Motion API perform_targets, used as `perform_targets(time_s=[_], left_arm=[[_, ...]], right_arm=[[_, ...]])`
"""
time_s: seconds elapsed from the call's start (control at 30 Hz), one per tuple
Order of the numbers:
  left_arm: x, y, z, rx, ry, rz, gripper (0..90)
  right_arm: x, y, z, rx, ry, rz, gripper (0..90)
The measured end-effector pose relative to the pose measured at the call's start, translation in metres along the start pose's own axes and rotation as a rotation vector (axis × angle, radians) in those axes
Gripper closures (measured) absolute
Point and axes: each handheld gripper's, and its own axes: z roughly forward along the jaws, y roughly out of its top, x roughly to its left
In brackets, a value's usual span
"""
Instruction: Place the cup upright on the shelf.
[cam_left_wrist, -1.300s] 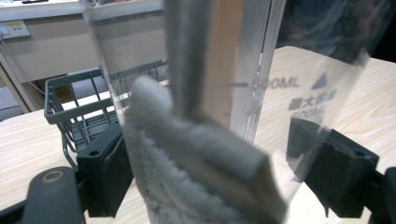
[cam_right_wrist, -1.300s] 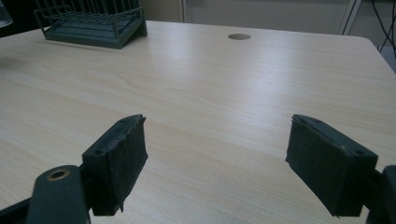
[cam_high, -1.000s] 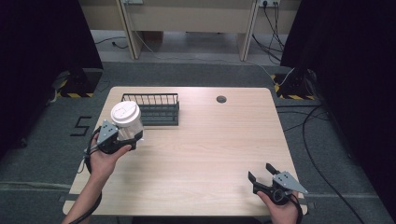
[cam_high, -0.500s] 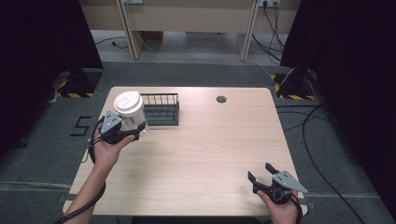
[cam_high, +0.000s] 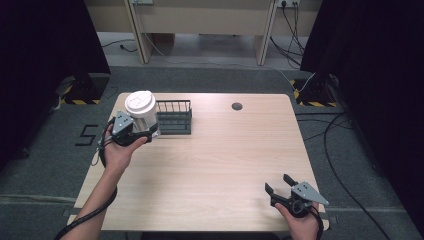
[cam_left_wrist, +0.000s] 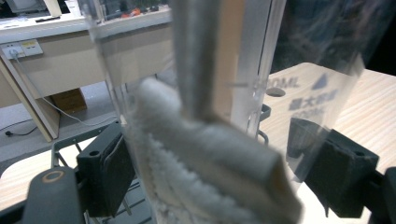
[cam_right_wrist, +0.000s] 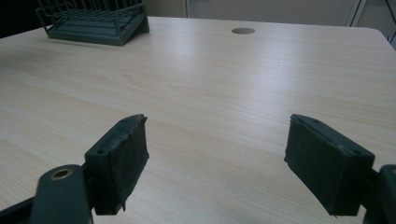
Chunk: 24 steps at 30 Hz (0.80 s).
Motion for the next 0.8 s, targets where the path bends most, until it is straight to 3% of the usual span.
perform_targets(time_s=[0.4,0.8], left_arm=[[0.013,0.018,0.010,-0.014,0.031,-0.004,17.7],[0.018,0.031,0.021,-0.025,0.041,-0.014,17.7]], right_arm=[[0.000,0.000,0.001,0.004,-0.002,-0.002,21.0],[0.000,0.000,0.001,0.003,-0.002,-0.003,20.9]])
